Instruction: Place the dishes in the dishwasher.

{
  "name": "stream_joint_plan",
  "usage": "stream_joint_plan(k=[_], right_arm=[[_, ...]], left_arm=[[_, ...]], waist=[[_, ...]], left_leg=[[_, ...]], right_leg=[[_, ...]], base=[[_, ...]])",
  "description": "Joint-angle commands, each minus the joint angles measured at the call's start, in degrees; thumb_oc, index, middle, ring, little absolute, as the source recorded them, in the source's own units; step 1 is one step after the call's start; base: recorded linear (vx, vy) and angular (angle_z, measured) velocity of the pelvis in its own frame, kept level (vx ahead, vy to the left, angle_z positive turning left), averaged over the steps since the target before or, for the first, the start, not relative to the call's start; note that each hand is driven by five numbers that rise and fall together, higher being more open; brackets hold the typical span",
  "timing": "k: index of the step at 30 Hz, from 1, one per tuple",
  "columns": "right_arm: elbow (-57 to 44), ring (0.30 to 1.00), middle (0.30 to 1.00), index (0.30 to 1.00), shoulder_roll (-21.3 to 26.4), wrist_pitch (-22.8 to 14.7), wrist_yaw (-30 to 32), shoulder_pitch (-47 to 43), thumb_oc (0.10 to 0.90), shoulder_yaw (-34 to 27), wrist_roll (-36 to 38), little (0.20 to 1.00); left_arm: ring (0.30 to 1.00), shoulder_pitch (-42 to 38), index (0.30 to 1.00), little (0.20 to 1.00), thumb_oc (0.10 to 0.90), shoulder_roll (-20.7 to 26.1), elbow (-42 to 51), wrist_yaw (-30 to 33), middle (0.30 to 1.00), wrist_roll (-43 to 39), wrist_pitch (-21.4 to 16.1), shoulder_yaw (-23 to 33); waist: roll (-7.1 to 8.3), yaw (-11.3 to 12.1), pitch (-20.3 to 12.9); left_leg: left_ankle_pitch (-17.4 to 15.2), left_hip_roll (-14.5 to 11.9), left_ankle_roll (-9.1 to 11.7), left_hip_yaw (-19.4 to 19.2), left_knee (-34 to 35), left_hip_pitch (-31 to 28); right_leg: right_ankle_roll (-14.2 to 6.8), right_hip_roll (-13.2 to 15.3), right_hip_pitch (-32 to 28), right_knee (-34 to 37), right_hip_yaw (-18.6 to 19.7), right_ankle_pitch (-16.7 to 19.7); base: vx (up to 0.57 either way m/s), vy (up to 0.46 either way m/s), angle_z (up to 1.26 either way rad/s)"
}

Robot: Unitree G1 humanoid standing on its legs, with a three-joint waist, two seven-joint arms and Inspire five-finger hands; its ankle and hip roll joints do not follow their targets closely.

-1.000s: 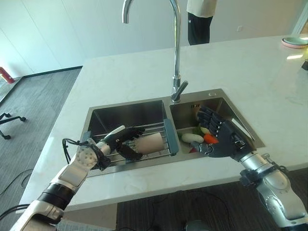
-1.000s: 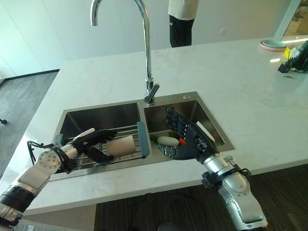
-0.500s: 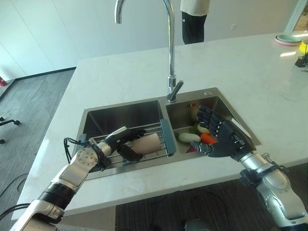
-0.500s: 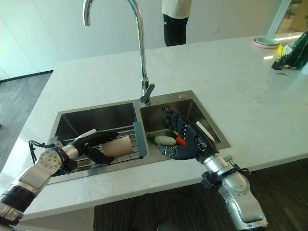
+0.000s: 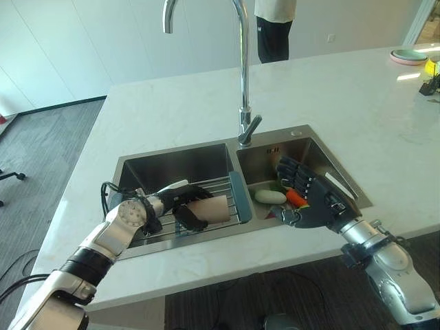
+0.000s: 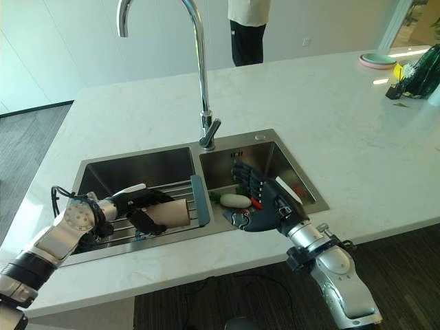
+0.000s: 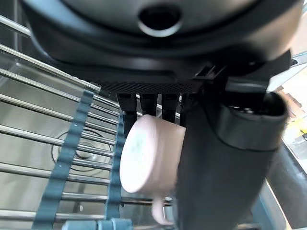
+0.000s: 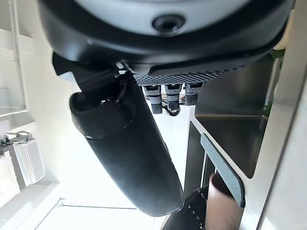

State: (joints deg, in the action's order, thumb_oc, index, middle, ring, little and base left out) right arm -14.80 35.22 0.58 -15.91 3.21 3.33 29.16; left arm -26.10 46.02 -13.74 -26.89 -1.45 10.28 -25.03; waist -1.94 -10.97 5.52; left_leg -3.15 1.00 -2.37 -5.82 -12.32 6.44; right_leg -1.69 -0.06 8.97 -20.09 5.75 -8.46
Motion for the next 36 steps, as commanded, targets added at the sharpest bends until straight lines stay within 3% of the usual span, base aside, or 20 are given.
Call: stream_joint_plan(k=[1,7,11,12,14,16,20,26,32,36], right_arm=[[-4.70,0.900,0.900,0.900,0.91,-5.14,0.08,-6.87,0.800,-1.89,-0.91,0.900],[-4.33,0.900,0.900,0.900,1.39,-5.27,-0.17,-6.59,0.800,-2.04,-0.69,0.900],[-4.13,0.900,0.900,0.900,1.26,-5.65,-0.11,-6.09,0.800,-2.51,-0.87,0.900],[-4.11,0.900,0.900,0.900,1.18,-5.82,-0.15,-5.69,0.800,-2.84,-0.83,0.900],[-4.19,0.900,0.900,0.900,0.08,-6.29,0.01,-4.36,0.800,-4.09,-1.51,0.900],[-4.44,0.900,0.900,0.900,-0.49,-6.27,0.23,-4.01,0.800,-4.37,-2.01,0.900],[-5.35,0.900,0.900,0.900,-3.08,-6.60,2.23,-2.96,0.800,-5.37,-3.40,0.900],[-6.20,0.900,0.900,0.900,-4.92,-7.02,2.51,-1.47,0.800,-6.07,-4.54,0.900],[-9.27,0.900,0.900,0.900,-8.02,-9.88,5.75,-0.65,0.800,-6.46,-5.68,0.900],[-11.67,0.900,0.900,0.900,-8.20,-10.67,5.98,-0.07,0.800,-6.41,-4.42,0.900]], left_arm=[[0.300,-4.88,0.300,0.300,0.400,0.14,1.00,-0.45,0.300,1.92,-0.24,0.75],[0.300,-4.18,0.300,0.300,0.400,0.92,1.59,2.04,0.300,-1.34,-2.57,1.82],[0.300,-2.78,0.300,0.300,0.400,1.33,2.79,7.53,0.300,-4.07,-6.73,4.93],[0.300,-2.05,0.300,0.300,0.400,1.45,3.50,9.08,0.300,-5.20,-8.13,6.57],[0.300,3.09,0.300,0.300,0.400,0.59,7.35,17.53,0.300,-8.25,-15.02,13.97],[0.300,4.81,0.300,0.300,0.400,-0.20,8.74,20.41,0.300,-8.13,-17.60,16.05],[0.300,12.17,0.300,0.300,0.400,-5.35,17.40,34.99,0.300,-3.06,-27.62,25.26],[0.300,17.00,0.300,0.300,0.400,-8.17,22.97,41.50,0.300,-3.56,-34.08,31.27],[0.300,22.37,0.300,0.300,0.400,-14.00,31.38,49.53,0.300,-4.13,-44.78,37.32],[0.300,26.35,0.300,0.300,0.400,-16.28,34.43,53.41,0.300,-0.20,-44.47,38.51]], waist=[[-0.57,-0.49,-1.88],[-0.56,-0.32,-1.63],[-0.39,0.19,-1.47],[-0.33,0.40,-1.54],[0.10,1.61,-1.49],[0.26,2.06,-1.44],[1.26,3.73,-1.51],[1.81,4.85,-1.81],[2.53,7.12,-2.11],[2.95,8.65,-1.60]], left_leg=[[-10.43,-1.88,1.22,-1.74,-4.87,-2.89],[-10.39,-1.82,1.28,-1.65,-4.87,-3.12],[-10.31,-1.74,1.28,-1.32,-4.87,-3.17],[-10.26,-1.75,1.30,-1.26,-4.87,-3.18],[-10.08,-1.58,1.37,-0.40,-4.87,-3.02],[-9.96,-1.47,1.38,0.00,-4.87,-2.94],[-9.84,-1.25,1.49,1.55,-4.87,-2.66],[-9.71,-1.13,1.70,2.67,-4.87,-2.57],[-9.30,-1.17,2.28,4.29,-4.87,-2.51],[-8.60,-1.33,2.89,5.05,-4.87,-2.59]], right_leg=[[-4.11,0.53,-2.62,2.91,-2.94,0.05],[-4.06,0.65,-2.92,2.91,-3.26,0.04],[-3.93,0.78,-3.12,2.91,-3.61,-0.05],[-3.91,0.87,-3.20,2.91,-3.82,-0.10],[-3.65,1.08,-3.39,2.91,-4.45,-0.31],[-3.52,1.11,-3.46,2.91,-4.63,-0.34],[-2.85,1.19,-3.76,2.91,-5.39,-0.94],[-2.34,1.20,-4.12,2.91,-6.09,-1.48],[-1.54,1.17,-4.71,2.91,-7.54,-2.08],[-1.04,1.04,-5.03,2.91,-8.37,-2.34]], base=[[0.00,0.000,0.00],[0.02,0.004,0.00],[0.00,0.000,0.00],[0.05,-0.010,0.02],[0.05,-0.015,0.01],[0.03,-0.011,0.08],[0.04,-0.048,0.18],[0.02,-0.044,0.12],[0.00,-0.091,0.15],[-0.03,-0.142,0.22]])
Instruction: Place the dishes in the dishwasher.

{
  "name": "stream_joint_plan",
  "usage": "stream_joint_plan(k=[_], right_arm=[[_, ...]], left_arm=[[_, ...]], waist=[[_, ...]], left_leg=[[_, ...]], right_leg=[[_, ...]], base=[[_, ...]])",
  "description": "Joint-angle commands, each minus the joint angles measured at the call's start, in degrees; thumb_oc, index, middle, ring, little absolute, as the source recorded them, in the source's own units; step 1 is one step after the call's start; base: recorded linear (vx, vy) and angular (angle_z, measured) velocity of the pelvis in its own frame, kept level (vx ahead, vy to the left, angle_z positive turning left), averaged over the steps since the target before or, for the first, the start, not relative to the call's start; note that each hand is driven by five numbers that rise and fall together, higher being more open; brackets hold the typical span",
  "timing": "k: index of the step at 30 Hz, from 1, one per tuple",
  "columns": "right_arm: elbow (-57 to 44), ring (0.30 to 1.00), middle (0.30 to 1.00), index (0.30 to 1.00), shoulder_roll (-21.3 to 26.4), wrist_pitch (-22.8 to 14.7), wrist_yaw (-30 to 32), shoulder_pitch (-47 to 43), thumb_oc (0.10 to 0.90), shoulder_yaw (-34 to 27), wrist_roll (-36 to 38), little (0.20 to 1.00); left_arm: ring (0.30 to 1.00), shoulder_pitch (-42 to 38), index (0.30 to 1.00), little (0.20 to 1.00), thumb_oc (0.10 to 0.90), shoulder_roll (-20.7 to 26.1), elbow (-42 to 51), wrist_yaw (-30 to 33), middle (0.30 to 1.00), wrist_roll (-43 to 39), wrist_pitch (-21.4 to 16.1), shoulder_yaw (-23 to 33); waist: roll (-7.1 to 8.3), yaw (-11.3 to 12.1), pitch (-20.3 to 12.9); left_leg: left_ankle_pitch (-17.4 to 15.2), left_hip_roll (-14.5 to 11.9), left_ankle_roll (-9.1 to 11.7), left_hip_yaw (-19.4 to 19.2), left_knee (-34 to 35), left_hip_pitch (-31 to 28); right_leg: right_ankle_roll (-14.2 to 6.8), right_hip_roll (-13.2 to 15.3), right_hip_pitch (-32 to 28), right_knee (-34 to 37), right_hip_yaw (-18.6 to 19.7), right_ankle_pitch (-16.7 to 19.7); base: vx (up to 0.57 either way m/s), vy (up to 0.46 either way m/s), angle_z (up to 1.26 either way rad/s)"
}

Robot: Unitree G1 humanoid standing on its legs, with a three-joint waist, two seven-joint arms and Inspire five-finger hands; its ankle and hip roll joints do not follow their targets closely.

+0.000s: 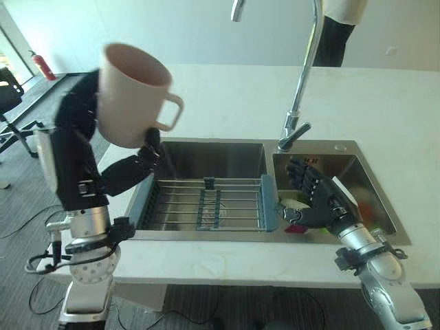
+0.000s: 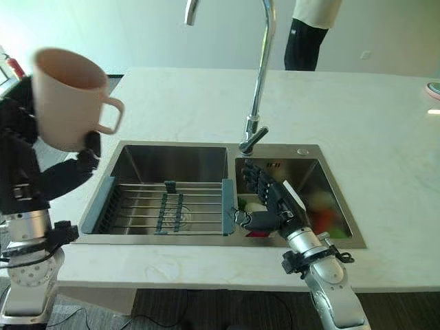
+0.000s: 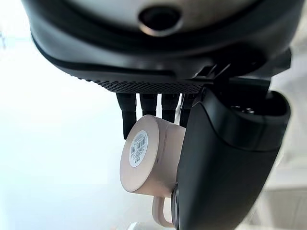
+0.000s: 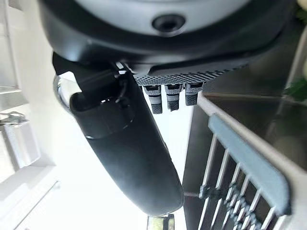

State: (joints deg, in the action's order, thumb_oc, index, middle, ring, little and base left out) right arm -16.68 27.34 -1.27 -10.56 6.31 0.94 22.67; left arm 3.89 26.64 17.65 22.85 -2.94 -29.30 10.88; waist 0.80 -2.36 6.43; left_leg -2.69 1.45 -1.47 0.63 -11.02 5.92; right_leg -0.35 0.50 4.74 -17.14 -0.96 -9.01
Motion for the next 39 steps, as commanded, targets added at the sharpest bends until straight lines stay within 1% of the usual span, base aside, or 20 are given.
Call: stream_joint_plan(k=[1,5,6,7,9,13,15,18,19,20,22,24,27,29,30,31,34,35,37,39], right_arm=[[-10.10,0.900,0.900,0.900,-0.66,-9.80,0.29,-2.86,0.800,-3.74,2.40,0.900],[-11.07,0.900,0.900,0.900,-0.68,-11.04,1.11,-2.89,0.800,-3.30,2.83,0.900],[-10.82,0.900,0.900,0.900,-0.25,-11.88,3.56,-3.78,0.800,-2.59,1.14,0.900],[-10.74,0.900,0.900,0.900,-0.16,-12.05,3.76,-3.94,0.800,-2.56,0.98,0.900],[-10.00,0.900,0.900,0.900,0.99,-13.08,5.80,-4.75,0.800,-3.50,0.42,0.900],[-8.08,0.900,0.900,0.900,2.80,-15.53,6.86,-5.40,0.800,-6.16,1.05,0.900],[-7.54,0.900,0.900,0.900,3.22,-16.14,7.60,-4.39,0.800,-8.25,0.24,0.900],[-6.66,0.900,0.900,0.900,3.68,-16.20,7.72,-4.21,0.800,-9.86,0.58,0.900],[-6.57,0.900,0.900,0.900,3.68,-16.06,7.77,-4.35,0.800,-9.97,0.71,0.900],[-6.19,0.900,0.900,0.900,2.67,-15.24,8.06,-5.36,0.800,-10.04,1.90,0.900],[-6.48,0.900,0.900,0.900,0.75,-15.54,9.20,-6.05,0.800,-9.23,1.17,0.900],[-7.87,0.900,0.900,0.900,-1.95,-16.02,9.86,-6.13,0.800,-7.89,-1.16,0.900],[-9.03,0.900,0.900,0.900,-4.21,-15.02,10.78,-6.28,0.800,-5.77,-3.19,0.900],[-8.98,0.900,0.900,0.900,-4.21,-14.76,10.86,-6.41,0.800,-5.41,-2.76,0.900],[-9.04,0.900,0.900,0.900,-4.12,-15.01,10.58,-6.12,0.800,-5.31,-2.16,0.900],[-8.69,0.900,0.900,0.900,-3.74,-16.10,11.03,-5.22,0.800,-5.95,-1.86,0.900],[-8.39,0.900,0.900,0.900,-2.86,-17.58,8.99,-3.76,0.800,-7.37,0.46,0.900],[-8.50,0.900,0.900,0.900,-3.18,-17.85,7.98,-3.54,0.800,-7.29,0.68,0.900],[-9.11,0.900,0.900,0.900,-2.18,-17.93,7.49,-3.91,0.800,-7.04,2.12,0.900],[-9.01,0.900,0.900,0.900,-2.11,-18.13,7.56,-4.06,0.800,-6.93,2.14,0.900]], left_arm=[[0.300,-1.48,0.300,0.300,0.400,2.10,4.00,3.38,0.300,0.50,-4.67,3.42],[0.300,1.35,0.300,0.300,0.400,1.77,5.42,2.96,0.300,0.13,-4.53,4.13],[0.300,0.90,0.300,0.300,0.400,1.89,5.98,2.42,0.300,-1.66,-5.20,3.08],[0.300,0.71,0.300,0.300,0.400,1.89,5.99,2.29,0.300,-1.98,-5.18,3.01],[0.300,-0.85,0.300,0.300,0.400,1.57,5.66,0.98,0.300,-3.66,-5.81,2.06],[0.300,-3.23,0.300,0.300,0.400,1.39,5.08,0.57,0.300,-6.21,-7.89,0.34],[0.300,-4.78,0.300,0.300,0.400,1.35,4.14,-1.70,0.300,-9.04,-9.27,-0.76],[0.300,-6.78,0.300,0.300,0.400,1.40,2.30,-3.48,0.300,-10.80,-10.12,-3.00],[0.300,-6.97,0.300,0.300,0.400,1.41,2.18,-3.66,0.300,-10.85,-10.08,-3.36],[0.300,-6.55,0.300,0.300,0.400,0.78,2.13,-5.08,0.300,-11.15,-10.10,-3.87],[0.300,-6.24,0.300,0.300,0.400,0.39,2.93,-5.97,0.300,-10.69,-9.27,-3.66],[0.300,-5.99,0.300,0.300,0.400,0.37,4.15,-6.35,0.300,-8.75,-7.88,-2.71],[0.300,-7.60,0.300,0.300,0.400,1.21,3.89,-5.98,0.300,-8.48,-5.51,-2.67],[0.300,-8.22,0.300,0.300,0.400,1.23,3.74,-5.91,0.300,-8.15,-4.88,-3.09],[0.300,-8.77,0.300,0.300,0.400,1.33,3.66,-5.50,0.300,-7.88,-4.46,-3.74],[0.300,-9.91,0.300,0.300,0.400,1.64,2.93,-6.26,0.300,-8.55,-4.58,-5.29],[0.300,-10.55,0.300,0.300,0.400,1.23,2.41,-6.28,0.300,-7.72,-4.69,-6.95],[0.300,-10.27,0.300,0.300,0.400,1.10,2.42,-5.58,0.300,-7.02,-4.75,-7.07],[0.300,-8.22,0.300,0.300,0.400,0.68,3.47,-5.81,0.300,-7.15,-5.21,-6.47],[0.300,-7.76,0.300,0.300,0.400,0.52,4.02,-6.35,0.300,-7.71,-4.89,-6.22]], waist=[[0.33,1.12,-2.10],[0.23,3.57,-1.19],[-0.32,4.45,-0.39],[-0.38,4.40,-0.28],[-0.07,3.52,0.05],[1.31,1.24,0.91],[0.99,-1.22,0.31],[0.20,-2.62,-0.55],[0.02,-2.59,-0.63],[-0.78,-1.56,-0.67],[-0.98,-0.39,-0.58],[-1.06,1.51,-0.10],[-1.11,3.26,0.49],[-1.30,3.27,0.54],[-1.35,2.61,0.52],[-0.98,1.12,0.33],[0.27,-0.88,-0.71],[0.42,-1.08,-0.83],[0.90,0.95,-0.32],[1.02,1.32,-0.29]], left_leg=[[-8.35,-1.92,2.52,-0.95,-6.17,-1.86],[-6.54,-2.18,3.58,1.30,-6.17,0.02],[-5.69,-3.43,4.64,0.29,-6.17,1.96],[-5.17,-3.61,4.75,-0.06,-6.17,2.44],[-4.51,-6.15,5.38,-6.78,-6.17,2.40],[-2.29,-9.87,5.41,-17.22,-6.17,-3.52],[-1.68,-15.49,7.29,-25.11,-6.17,-8.47],[-0.60,-19.56,9.22,-31.49,-6.17,-10.56],[-0.75,-19.59,9.24,-31.32,-6.17,-10.42],[-5.23,-18.12,8.37,-29.97,-6.17,-9.34],[-8.19,-15.74,7.14,-27.89,-6.17,-8.23],[-10.47,-12.71,6.04,-24.97,-6.17,-7.35],[-12.17,-8.86,4.17,-21.07,-6.17,-6.04],[-12.32,-8.07,3.41,-19.21,-6.17,-5.50],[-12.32,-7.48,2.90,-17.11,-6.17,-4.83],[-10.87,-6.51,1.83,-13.52,-6.17,-2.64],[-10.24,-5.18,1.74,-8.41,-6.17,-0.40],[-10.33,-4.86,1.69,-7.97,-6.17,-0.15],[-9.59,-5.53,1.87,-8.13,-6.17,-0.18],[-9.47,-5.55,1.99,-7.89,-6.17,-0.24]], right_leg=[[-2.11,0.62,-0.94,-0.05,-2.69,-1.91],[-1.87,0.91,-0.75,-0.05,-4.49,-2.17],[-2.11,1.91,-0.87,-0.05,-6.96,-2.83],[-2.11,2.08,-0.62,-0.05,-7.38,-2.51],[-2.33,4.28,-0.26,-0.05,-11.19,-2.13],[-2.93,9.15,-0.62,-0.05,-17.66,-0.17],[-3.54,11.14,-1.98,-0.05,-22.70,-0.69],[-4.23,13.51,-2.95,-0.05,-28.00,0.05],[-4.43,13.74,-3.04,-0.05,-28.46,0.25],[-6.67,16.69,-2.91,-0.05,-29.81,2.88],[-8.43,19.36,-2.63,-0.05,-30.07,5.95],[-10.53,23.05,-2.30,-0.05,-30.83,11.41],[-11.80,25.66,-3.20,-0.05,-31.75,15.35],[-11.30,24.65,-3.43,-0.05,-30.40,15.31],[-10.62,22.63,-2.79,-0.05,-27.16,14.13],[-8.04,17.81,-0.85,-0.05,-21.18,10.95],[-6.81,11.47,2.06,-0.05,-11.50,3.16],[-6.97,11.21,2.18,-0.05,-10.41,4.75],[-6.98,11.24,0.76,-0.05,-11.53,2.30],[-6.99,11.39,0.40,-0.05,-12.09,2.10]], base=[[-0.06,-0.210,0.37],[-0.10,-0.098,0.39],[-0.21,0.011,0.61],[-0.26,0.058,0.86],[-0.22,0.113,1.23],[-0.19,0.241,1.59],[-0.14,0.285,1.22],[-0.16,0.323,2.07],[-0.15,0.742,1.99],[-0.08,0.617,1.70],[-0.03,0.580,1.12],[0.02,0.505,0.87],[0.03,0.456,0.66],[0.05,0.251,0.74],[-0.01,0.150,0.63],[0.00,0.061,0.76],[0.04,-0.034,1.92],[0.08,-0.061,1.78],[0.04,-0.140,1.05],[0.01,-0.125,0.71]])
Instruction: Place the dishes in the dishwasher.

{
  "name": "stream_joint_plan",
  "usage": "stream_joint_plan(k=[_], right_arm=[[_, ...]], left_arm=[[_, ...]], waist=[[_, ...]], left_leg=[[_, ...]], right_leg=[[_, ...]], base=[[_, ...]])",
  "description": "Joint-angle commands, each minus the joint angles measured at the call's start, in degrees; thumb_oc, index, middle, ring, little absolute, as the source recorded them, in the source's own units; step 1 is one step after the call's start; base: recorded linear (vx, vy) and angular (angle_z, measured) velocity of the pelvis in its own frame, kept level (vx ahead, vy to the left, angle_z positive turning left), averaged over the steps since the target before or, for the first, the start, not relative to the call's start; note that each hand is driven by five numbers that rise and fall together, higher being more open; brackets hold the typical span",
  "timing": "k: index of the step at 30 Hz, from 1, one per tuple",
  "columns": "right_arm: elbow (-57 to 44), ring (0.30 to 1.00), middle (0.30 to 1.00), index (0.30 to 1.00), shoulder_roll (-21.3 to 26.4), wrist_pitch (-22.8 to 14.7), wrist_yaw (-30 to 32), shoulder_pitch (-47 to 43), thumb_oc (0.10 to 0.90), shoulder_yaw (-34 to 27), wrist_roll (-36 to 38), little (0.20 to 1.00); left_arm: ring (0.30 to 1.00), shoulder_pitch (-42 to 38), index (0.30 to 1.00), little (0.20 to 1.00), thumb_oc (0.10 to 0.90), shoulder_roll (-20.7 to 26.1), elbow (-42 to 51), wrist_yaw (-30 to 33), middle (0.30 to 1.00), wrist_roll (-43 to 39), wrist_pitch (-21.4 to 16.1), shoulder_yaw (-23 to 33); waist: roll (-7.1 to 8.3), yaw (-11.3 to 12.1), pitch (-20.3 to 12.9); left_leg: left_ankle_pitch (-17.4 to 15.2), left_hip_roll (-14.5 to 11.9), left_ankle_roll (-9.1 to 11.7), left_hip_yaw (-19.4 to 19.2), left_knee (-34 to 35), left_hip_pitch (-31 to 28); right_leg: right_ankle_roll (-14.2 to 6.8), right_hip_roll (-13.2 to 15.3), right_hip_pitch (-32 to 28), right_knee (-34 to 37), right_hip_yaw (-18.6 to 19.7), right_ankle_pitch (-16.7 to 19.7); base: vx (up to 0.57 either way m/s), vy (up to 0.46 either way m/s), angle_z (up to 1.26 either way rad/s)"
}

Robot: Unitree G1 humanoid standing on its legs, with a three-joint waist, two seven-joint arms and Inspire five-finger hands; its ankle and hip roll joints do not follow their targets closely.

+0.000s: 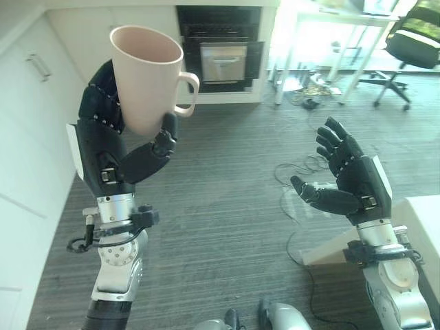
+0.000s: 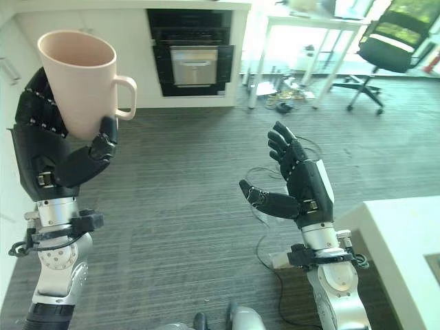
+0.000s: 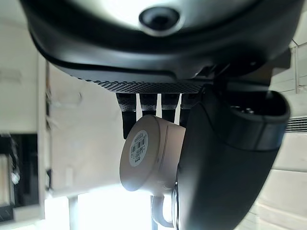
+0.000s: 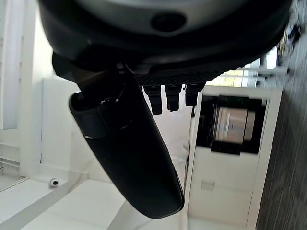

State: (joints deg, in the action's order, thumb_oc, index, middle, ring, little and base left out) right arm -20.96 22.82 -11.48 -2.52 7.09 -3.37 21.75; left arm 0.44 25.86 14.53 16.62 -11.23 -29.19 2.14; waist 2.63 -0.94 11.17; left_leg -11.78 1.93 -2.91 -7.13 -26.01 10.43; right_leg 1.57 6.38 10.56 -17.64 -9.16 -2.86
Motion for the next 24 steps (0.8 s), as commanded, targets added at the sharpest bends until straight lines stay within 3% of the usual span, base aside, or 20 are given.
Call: stream_joint_plan(k=[1,5,6,12,15,16,17,18,20,21,22,24], right_arm=[[-4.50,0.900,0.900,0.900,2.52,-8.24,-0.07,-5.82,0.800,-1.93,2.82,0.900],[-4.49,0.900,0.900,0.900,2.42,-7.53,0.79,-8.66,0.800,0.69,1.73,0.900],[-2.66,0.900,0.900,0.900,2.43,-8.60,-5.14,-2.88,0.800,0.23,5.24,0.900],[-3.29,0.900,0.900,0.900,3.34,-6.52,-2.96,-6.03,0.800,1.29,2.84,0.900],[-3.16,0.900,0.900,0.900,4.19,-6.33,-3.91,-5.30,0.800,0.51,2.99,0.900],[-3.12,0.900,0.900,0.900,4.95,-6.53,-4.22,-5.18,0.800,0.23,3.14,0.900],[-3.23,0.900,0.900,0.900,5.97,-7.26,-4.08,-4.57,0.800,-0.19,3.75,0.900],[-2.32,0.900,0.900,0.900,5.43,-7.90,-4.33,-4.26,0.800,-0.17,2.54,0.900],[-1.46,0.900,0.900,0.900,4.45,-6.00,-3.36,-5.53,0.800,0.76,1.27,0.900],[-0.94,0.900,0.900,0.900,4.13,-5.79,-4.08,-5.92,0.800,1.43,0.98,0.900],[-0.83,0.900,0.900,0.900,4.28,-5.99,-4.70,-5.65,0.800,1.59,1.03,0.900],[-0.68,0.900,0.900,0.900,4.73,-6.85,-5.78,-4.84,0.800,1.30,1.57,0.900]], left_arm=[[0.300,-3.58,0.300,0.300,0.400,1.07,7.93,-1.12,0.300,-0.35,-4.22,3.04],[0.300,-2.44,0.300,0.300,0.400,1.29,8.43,-0.53,0.300,-0.70,-3.31,3.68],[0.300,-2.01,0.300,0.300,0.400,0.47,6.47,0.87,0.300,0.41,-5.02,0.53],[0.300,-2.90,0.300,0.300,0.400,0.00,6.42,2.48,0.300,1.03,-4.52,0.42],[0.300,-1.90,0.300,0.300,0.400,-0.05,6.32,2.67,0.300,-0.20,-5.46,1.76],[0.300,-1.19,0.300,0.300,0.400,0.05,6.40,2.53,0.300,-0.33,-5.95,2.30],[0.300,-0.16,0.300,0.300,0.400,-0.02,6.73,2.09,0.300,-0.64,-6.65,2.38],[0.300,0.15,0.300,0.300,0.400,-0.83,6.30,0.59,0.300,-1.47,-7.09,2.09],[0.300,0.03,0.300,0.300,0.400,-1.17,6.08,-0.51,0.300,-1.93,-6.12,1.78],[0.300,0.25,0.300,0.300,0.400,-0.78,5.79,0.56,0.300,-1.40,-6.03,1.37],[0.300,0.43,0.300,0.300,0.400,-0.47,5.48,1.44,0.300,-1.06,-6.37,1.22],[0.300,1.64,0.300,0.300,0.400,-0.20,5.10,2.18,0.300,-1.02,-7.82,1.56]], waist=[[-0.60,1.17,-5.09],[-0.68,2.75,-5.08],[-1.70,-3.69,-2.86],[-1.30,-2.39,-4.09],[-0.75,-2.26,-4.66],[-0.21,-2.09,-4.38],[1.43,-1.69,-3.20],[1.65,-1.38,-1.29],[1.05,-0.88,-0.61],[-1.65,-0.73,-0.38],[-2.63,-0.61,-0.53],[-3.44,0.09,-0.61]], left_leg=[[-0.19,-6.28,3.71,0.03,8.82,-4.82],[0.21,-6.89,4.54,1.11,8.82,-5.11],[-1.13,-1.88,1.80,2.94,8.82,-6.47],[-1.37,-1.94,2.22,2.50,8.82,-6.97],[-0.29,-2.62,3.59,0.84,8.82,-7.91],[2.31,-2.27,4.14,-0.23,8.82,-9.18],[9.95,-1.89,5.74,-1.27,3.15,-8.65],[11.02,-2.80,6.06,-0.90,-8.37,-1.86],[11.11,-4.24,5.38,-2.92,5.56,-2.25],[8.16,-7.23,5.85,-0.49,8.82,3.07],[8.33,-8.22,6.46,1.32,8.82,6.02],[11.62,-8.74,7.35,5.67,8.82,9.72]], right_leg=[[-9.05,5.79,-6.04,0.45,-5.03,-4.57],[-8.32,5.19,-7.20,0.45,-5.36,-5.95],[-6.98,-3.41,-3.08,0.45,5.18,-2.99],[-5.62,-3.73,-3.99,0.45,4.31,-5.11],[-4.59,-4.00,-4.44,0.45,3.88,-6.35],[-4.01,-3.90,-4.76,0.45,4.27,-6.72],[-2.29,-3.46,-5.38,0.45,5.36,-6.88],[-1.32,-3.32,-5.93,0.45,5.08,-6.14],[-2.31,-3.57,-7.58,0.45,4.59,-7.74],[-2.95,-5.82,-8.87,0.45,4.66,-9.37],[-3.13,-6.64,-9.57,0.45,4.90,-10.08],[-2.93,-7.93,-11.99,0.45,6.31,-11.72]], base=[[0.04,-0.221,0.38],[0.05,-0.188,0.05],[0.02,-0.131,0.09],[0.10,-0.161,-0.17],[0.18,-0.226,-0.04],[0.24,-0.287,0.11],[0.31,-0.365,0.11],[0.40,-0.283,0.54],[0.45,0.050,0.52],[0.42,0.256,0.11],[0.42,0.290,0.16],[0.39,0.202,-0.47]])
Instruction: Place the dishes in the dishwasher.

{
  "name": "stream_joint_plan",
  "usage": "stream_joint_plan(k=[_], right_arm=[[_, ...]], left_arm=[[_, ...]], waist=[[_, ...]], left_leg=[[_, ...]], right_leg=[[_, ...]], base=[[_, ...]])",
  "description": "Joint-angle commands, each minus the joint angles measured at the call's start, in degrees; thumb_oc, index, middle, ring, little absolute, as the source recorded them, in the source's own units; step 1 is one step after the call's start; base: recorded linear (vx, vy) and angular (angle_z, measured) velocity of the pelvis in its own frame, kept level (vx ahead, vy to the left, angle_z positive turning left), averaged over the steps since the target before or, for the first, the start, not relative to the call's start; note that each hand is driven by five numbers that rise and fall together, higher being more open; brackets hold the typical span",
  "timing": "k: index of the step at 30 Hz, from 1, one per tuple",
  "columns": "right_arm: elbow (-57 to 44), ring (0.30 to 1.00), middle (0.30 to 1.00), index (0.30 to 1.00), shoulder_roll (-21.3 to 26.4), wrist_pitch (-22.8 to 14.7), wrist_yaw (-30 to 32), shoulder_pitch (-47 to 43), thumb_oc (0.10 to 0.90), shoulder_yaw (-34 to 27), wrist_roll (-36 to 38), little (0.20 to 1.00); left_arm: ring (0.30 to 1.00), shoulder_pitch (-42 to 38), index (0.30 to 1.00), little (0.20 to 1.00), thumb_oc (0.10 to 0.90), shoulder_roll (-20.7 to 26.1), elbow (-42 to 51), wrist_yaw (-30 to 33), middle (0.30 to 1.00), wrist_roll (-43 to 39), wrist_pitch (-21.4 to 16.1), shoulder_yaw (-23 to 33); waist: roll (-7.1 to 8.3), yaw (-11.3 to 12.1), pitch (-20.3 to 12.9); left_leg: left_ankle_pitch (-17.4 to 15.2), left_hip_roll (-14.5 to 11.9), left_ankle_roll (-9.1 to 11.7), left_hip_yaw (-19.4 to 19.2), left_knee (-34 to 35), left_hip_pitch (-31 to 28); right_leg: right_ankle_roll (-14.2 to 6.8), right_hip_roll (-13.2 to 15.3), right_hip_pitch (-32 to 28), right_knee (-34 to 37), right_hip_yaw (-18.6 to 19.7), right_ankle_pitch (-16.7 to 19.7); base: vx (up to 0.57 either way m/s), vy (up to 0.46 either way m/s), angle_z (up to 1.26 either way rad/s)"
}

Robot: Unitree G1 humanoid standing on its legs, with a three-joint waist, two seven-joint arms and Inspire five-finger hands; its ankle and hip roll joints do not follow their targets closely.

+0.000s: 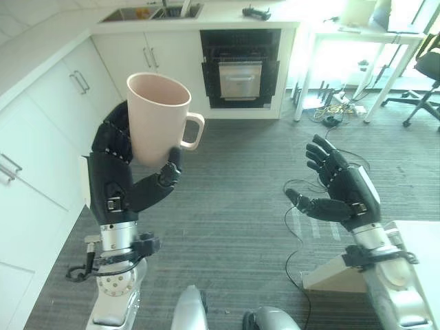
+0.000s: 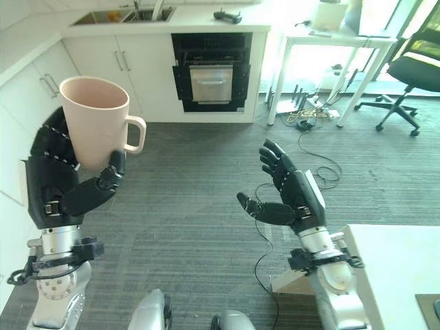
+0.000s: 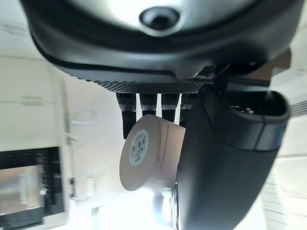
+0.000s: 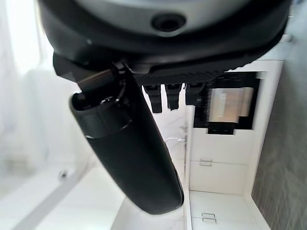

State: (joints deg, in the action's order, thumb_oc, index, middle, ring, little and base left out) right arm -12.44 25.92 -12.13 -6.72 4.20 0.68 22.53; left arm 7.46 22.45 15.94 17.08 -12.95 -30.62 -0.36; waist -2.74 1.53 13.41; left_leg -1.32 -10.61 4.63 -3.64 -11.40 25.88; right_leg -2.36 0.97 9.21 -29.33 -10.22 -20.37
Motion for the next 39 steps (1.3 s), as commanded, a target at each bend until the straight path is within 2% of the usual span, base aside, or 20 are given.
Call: stream_joint_plan(k=[1,4,6,7,8,9,11,13,14,16,18,21,22,28,31,32,34,35,38,39], right_arm=[[-8.74,0.900,0.900,0.900,2.62,-7.42,-1.82,-1.68,0.800,-2.88,1.47,0.900],[-9.87,0.900,0.900,0.900,3.08,-8.69,-2.57,0.05,0.800,-3.86,3.73,0.900],[-10.82,0.900,0.900,0.900,0.42,-6.75,-0.40,-1.27,0.800,-2.84,2.93,0.900],[-10.82,0.900,0.900,0.900,-0.86,-6.17,1.21,-2.43,0.800,-2.01,1.58,0.900],[-10.95,0.900,0.900,0.900,-1.26,-5.97,2.31,-2.78,0.800,-1.65,0.15,0.900],[-11.06,0.900,0.900,0.900,-2.18,-5.83,3.75,-2.90,0.800,-1.19,-0.97,0.900],[-10.92,0.900,0.900,0.900,-3.24,-5.60,3.48,-2.85,0.800,-0.39,-1.15,0.900],[-10.16,0.900,0.900,0.900,-3.00,-5.63,3.04,-3.22,0.800,0.26,-1.53,0.900],[-9.82,0.900,0.900,0.900,-1.92,-5.47,2.86,-3.13,0.800,0.09,-0.42,0.900],[-9.85,0.900,0.900,0.900,-1.44,-5.56,2.49,-2.76,0.800,-0.62,0.53,0.900],[-9.74,0.900,0.900,0.900,-1.14,-7.18,0.81,-1.39,0.800,-2.43,2.55,0.900],[-10.05,0.900,0.900,0.900,-1.08,-8.15,-1.32,-0.51,0.800,-3.32,3.91,0.900],[-10.45,0.900,0.900,0.900,-1.34,-7.73,-1.95,-1.23,0.800,-2.68,3.66,0.900],[-10.34,0.900,0.900,0.900,0.17,-5.67,1.66,-4.17,0.800,-1.17,3.03,0.900],[-10.95,0.900,0.900,0.900,0.75,-5.27,0.74,-2.94,0.800,-2.03,3.53,0.900],[-11.31,0.900,0.900,0.900,1.59,-5.72,-0.69,-1.40,0.800,-2.94,4.60,0.900],[-11.10,0.900,0.900,0.900,1.84,-5.74,-1.30,-0.85,0.800,-3.31,4.62,0.900],[-10.53,0.900,0.900,0.900,2.27,-5.50,-1.76,-0.76,0.800,-3.47,4.68,0.900],[-9.24,0.900,0.900,0.900,2.05,-5.79,-0.92,-0.93,0.800,-3.34,3.18,0.900],[-9.02,0.900,0.900,0.900,2.14,-5.68,-0.53,-1.24,0.800,-3.48,3.52,0.900]], left_arm=[[0.300,-4.88,0.300,0.300,0.400,3.11,3.43,1.45,0.300,0.58,-7.58,4.45],[0.300,-5.16,0.300,0.300,0.400,3.66,3.48,1.74,0.300,1.15,-7.42,5.13],[0.300,-8.57,0.300,0.300,0.400,4.21,3.30,0.63,0.300,0.74,-3.81,4.28],[0.300,-9.53,0.300,0.300,0.400,4.13,3.52,-1.07,0.300,1.02,-2.57,3.80],[0.300,-9.86,0.300,0.300,0.400,4.17,3.53,-1.78,0.300,0.95,-2.10,3.40],[0.300,-10.33,0.300,0.300,0.400,4.06,3.48,-2.93,0.300,0.53,-1.50,2.61],[0.300,-10.57,0.300,0.300,0.400,3.88,3.43,-2.28,0.300,2.18,-1.30,1.98],[0.300,-10.97,0.300,0.300,0.400,3.97,3.23,-1.33,0.300,2.56,-0.91,1.94],[0.300,-11.38,0.300,0.300,0.400,4.28,3.16,-1.72,0.300,0.99,-0.43,2.53],[0.300,-11.76,0.300,0.300,0.400,4.28,3.16,-2.53,0.300,0.14,-0.25,2.91],[0.300,-11.54,0.300,0.300,0.400,4.08,3.36,-3.92,0.300,-0.01,-1.10,3.41],[0.300,-10.09,0.300,0.300,0.400,3.51,4.31,-3.51,0.300,0.88,-1.84,3.80],[0.300,-9.56,0.300,0.300,0.400,3.11,4.75,-1.38,0.300,2.76,-2.46,3.24],[0.300,-10.19,0.300,0.300,0.400,3.24,5.62,-0.96,0.300,1.98,-0.75,2.50],[0.300,-9.08,0.300,0.300,0.400,3.39,6.19,-1.61,0.300,1.44,-0.58,3.44],[0.300,-7.93,0.300,0.300,0.400,3.43,6.23,-1.95,0.300,1.13,-1.94,4.13],[0.300,-7.42,0.300,0.300,0.400,3.12,6.26,-1.88,0.300,1.25,-2.58,4.31],[0.300,-6.93,0.300,0.300,0.400,2.76,6.12,-1.85,0.300,0.94,-3.21,4.27],[0.300,-7.15,0.300,0.300,0.400,1.93,5.39,-2.71,0.300,0.93,-3.66,3.42],[0.300,-7.23,0.300,0.300,0.400,1.90,5.23,-3.26,0.300,0.46,-3.68,3.41]], waist=[[1.85,-1.93,-2.86],[2.19,-2.41,-4.18],[3.15,-1.29,-6.82],[2.93,-1.00,-7.41],[2.85,-0.88,-7.46],[2.31,-0.76,-7.40],[1.20,-1.30,-6.67],[0.94,-1.77,-6.09],[1.31,-2.22,-5.66],[1.62,-2.66,-5.23],[2.81,-3.80,-3.90],[3.98,-5.08,-2.54],[4.11,-5.56,-2.26],[4.74,-5.75,-6.38],[3.86,-6.03,-7.76],[3.34,-6.18,-8.32],[3.85,-5.95,-8.27],[4.57,-5.48,-7.12],[5.62,-4.58,-5.09],[5.76,-4.28,-4.47]], left_leg=[[2.06,3.46,0.21,2.35,-5.79,-4.46],[-0.65,3.40,-0.86,-1.01,-5.79,-6.09],[-3.39,7.73,-4.34,0.39,-5.79,-8.99],[-4.35,9.28,-5.43,1.45,-5.79,-10.75],[-4.70,9.93,-5.83,1.79,-5.79,-11.47],[-5.60,10.76,-6.47,2.38,-5.79,-12.97],[-6.92,10.90,-7.17,2.29,-5.79,-15.45],[-7.22,10.82,-7.39,1.85,-5.79,-16.67],[-7.00,11.05,-7.19,1.77,-5.79,-17.38],[-7.25,11.20,-7.10,2.17,-5.79,-18.04],[-9.45,11.59,-6.67,2.86,-5.79,-20.35],[-12.22,12.73,-6.44,2.70,-5.79,-23.31],[-15.09,13.27,-7.01,3.06,-5.79,-25.79],[-17.25,11.98,-4.92,2.71,-5.79,-31.42],[-12.76,10.54,-3.24,1.95,-5.79,-33.10],[-4.15,9.43,-0.88,1.09,-5.79,-34.81],[3.75,9.25,1.01,-0.01,-7.73,-35.35],[7.00,9.42,2.27,-0.82,-21.26,-29.01],[5.91,8.39,0.84,-1.34,-28.18,-19.14],[4.64,8.28,-0.07,-2.07,-24.70,-17.38]], right_leg=[[1.08,-2.62,-12.67,12.14,7.80,4.19],[-0.81,-0.07,-15.16,12.14,6.99,3.55],[-5.21,3.35,-18.48,12.14,4.77,12.66],[-6.59,3.68,-19.17,9.67,3.24,19.64],[-6.92,3.82,-18.31,5.62,2.98,21.50],[-7.29,4.20,-15.57,-4.51,2.54,24.46],[-6.52,5.51,-7.34,-17.38,2.39,25.80],[-5.43,5.60,-2.68,-19.19,2.19,23.93],[-4.78,3.90,-0.38,-14.56,1.32,21.00],[-4.64,3.23,0.09,-8.34,0.07,20.98],[-4.18,4.75,1.07,11.42,-2.39,22.28],[-5.48,7.97,8.91,12.14,0.41,21.19],[-5.97,8.70,11.40,12.14,3.05,23.71],[-4.89,6.85,7.42,12.14,3.38,21.04],[-3.35,5.15,6.09,12.14,3.08,19.33],[-1.62,3.55,4.92,12.14,3.32,17.42],[-0.26,3.11,3.36,12.14,4.28,15.83],[1.48,2.86,0.95,12.14,4.76,14.53],[2.48,3.04,-1.86,12.14,4.53,13.99],[2.27,2.83,-2.68,12.14,4.73,13.53]], base=[[0.42,0.239,-0.82],[0.57,0.345,-0.74],[0.92,0.523,-0.35],[0.57,0.358,0.04],[0.49,0.371,0.36],[0.30,0.290,0.49],[0.22,0.271,0.43],[0.17,0.131,0.06],[0.26,0.019,-0.05],[0.22,-0.061,0.00],[0.32,-0.203,0.47],[0.32,-0.224,0.52],[0.67,-0.440,0.23],[0.43,-0.294,0.15],[0.36,-0.257,0.01],[0.34,-0.282,-0.31],[0.26,-0.278,-0.40],[0.17,-0.255,-0.27],[0.11,-0.163,-0.31],[0.16,-0.097,-0.15]])
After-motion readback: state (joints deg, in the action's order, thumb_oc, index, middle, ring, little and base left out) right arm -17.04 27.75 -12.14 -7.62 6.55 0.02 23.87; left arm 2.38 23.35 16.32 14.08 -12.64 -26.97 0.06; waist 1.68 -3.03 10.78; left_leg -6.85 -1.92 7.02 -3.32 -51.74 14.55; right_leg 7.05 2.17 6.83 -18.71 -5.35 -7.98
